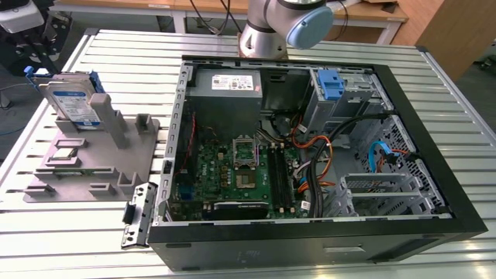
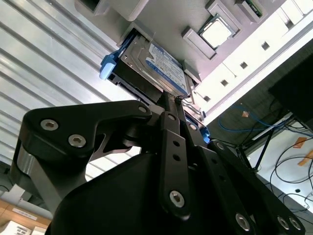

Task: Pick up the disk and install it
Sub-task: 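Pick up the disk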

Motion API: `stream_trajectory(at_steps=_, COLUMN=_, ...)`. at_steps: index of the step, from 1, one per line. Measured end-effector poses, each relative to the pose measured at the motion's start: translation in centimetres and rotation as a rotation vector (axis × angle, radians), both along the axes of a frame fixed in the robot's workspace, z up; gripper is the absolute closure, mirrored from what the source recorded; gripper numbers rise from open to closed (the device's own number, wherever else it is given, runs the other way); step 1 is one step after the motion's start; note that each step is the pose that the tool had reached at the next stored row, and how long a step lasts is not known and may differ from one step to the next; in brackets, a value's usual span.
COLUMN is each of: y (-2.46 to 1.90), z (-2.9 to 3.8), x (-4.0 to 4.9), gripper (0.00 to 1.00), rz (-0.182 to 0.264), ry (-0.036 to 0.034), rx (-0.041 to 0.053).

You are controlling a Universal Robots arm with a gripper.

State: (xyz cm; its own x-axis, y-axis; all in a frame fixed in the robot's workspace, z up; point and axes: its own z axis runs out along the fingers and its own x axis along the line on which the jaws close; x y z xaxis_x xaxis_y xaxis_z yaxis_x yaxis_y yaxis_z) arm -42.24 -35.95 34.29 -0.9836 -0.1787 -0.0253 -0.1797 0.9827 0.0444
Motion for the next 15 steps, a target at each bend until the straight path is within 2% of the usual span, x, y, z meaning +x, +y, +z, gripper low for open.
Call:
stream_trajectory(at_steps=7, y=0.0, z=0.0, x=0.0, gripper=0.9, rz=0.034, ry=0.0, rx=0.0)
stream_trajectory(at_steps=15, y=0.0, z=0.0, x=0.0, gripper=0.9, rz=0.038, ry=0.0, rx=0.0)
